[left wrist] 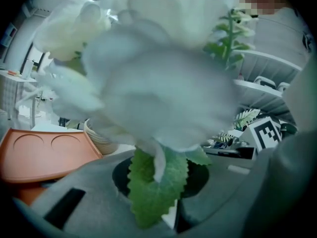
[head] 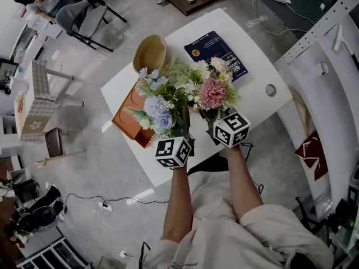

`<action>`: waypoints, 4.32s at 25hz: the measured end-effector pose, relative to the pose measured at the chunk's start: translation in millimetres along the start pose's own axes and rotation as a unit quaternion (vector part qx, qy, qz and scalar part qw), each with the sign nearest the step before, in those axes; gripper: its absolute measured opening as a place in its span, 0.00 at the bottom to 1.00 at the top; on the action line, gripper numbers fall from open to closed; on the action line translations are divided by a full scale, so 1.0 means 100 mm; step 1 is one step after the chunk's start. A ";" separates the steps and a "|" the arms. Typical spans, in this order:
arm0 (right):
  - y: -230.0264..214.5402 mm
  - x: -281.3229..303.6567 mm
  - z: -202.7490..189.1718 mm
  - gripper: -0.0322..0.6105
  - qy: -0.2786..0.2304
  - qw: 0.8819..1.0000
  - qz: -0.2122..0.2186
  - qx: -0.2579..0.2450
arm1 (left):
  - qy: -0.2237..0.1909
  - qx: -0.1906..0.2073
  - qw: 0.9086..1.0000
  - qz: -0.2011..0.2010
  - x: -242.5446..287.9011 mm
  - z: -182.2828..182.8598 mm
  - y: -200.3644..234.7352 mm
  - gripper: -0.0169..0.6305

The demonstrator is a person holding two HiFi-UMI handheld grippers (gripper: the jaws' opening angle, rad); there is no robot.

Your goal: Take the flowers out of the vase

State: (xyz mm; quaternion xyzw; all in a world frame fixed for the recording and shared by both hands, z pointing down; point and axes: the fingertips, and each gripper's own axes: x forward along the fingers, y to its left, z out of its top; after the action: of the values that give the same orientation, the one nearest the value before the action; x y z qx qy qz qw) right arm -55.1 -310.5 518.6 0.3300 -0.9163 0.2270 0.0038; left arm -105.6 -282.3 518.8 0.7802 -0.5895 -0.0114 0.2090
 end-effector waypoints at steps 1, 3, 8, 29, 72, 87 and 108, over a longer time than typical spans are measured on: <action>0.02 -0.01 0.01 0.11 -0.001 1.000 -0.001 0.001 | 0.000 0.000 1.000 -0.001 -0.01 0.01 -0.01 0.10; 0.02 -0.03 0.04 0.11 -0.006 1.000 -0.003 0.003 | -0.003 0.002 1.000 -0.003 -0.03 0.05 -0.02 0.10; 0.00 -0.12 0.16 0.11 -0.021 1.000 -0.004 0.012 | -0.007 0.004 1.000 0.000 -0.05 0.12 -0.07 0.10; 0.17 -0.26 0.60 0.11 -0.020 1.000 -0.009 -0.013 | -0.020 0.034 0.999 -0.007 -0.23 0.56 -0.26 0.10; 0.64 -0.44 0.94 0.10 -0.012 0.999 0.000 -0.043 | -0.055 0.056 0.997 0.012 -0.96 1.08 0.10 0.09; 0.30 -0.62 0.43 0.10 0.089 0.995 -0.034 0.019 | 0.022 0.032 0.999 -0.024 -0.73 0.54 -0.06 0.09; 0.11 -0.67 0.29 0.10 0.087 0.993 -0.074 0.014 | 0.042 0.026 0.999 -0.023 -0.74 0.39 -0.01 0.09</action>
State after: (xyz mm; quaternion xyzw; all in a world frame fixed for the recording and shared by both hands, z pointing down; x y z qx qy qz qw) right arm -5.2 -275.1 477.5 0.3764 -0.8821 0.2666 0.0953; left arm -138.0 -225.8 465.9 0.7988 -0.5620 0.0319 0.2123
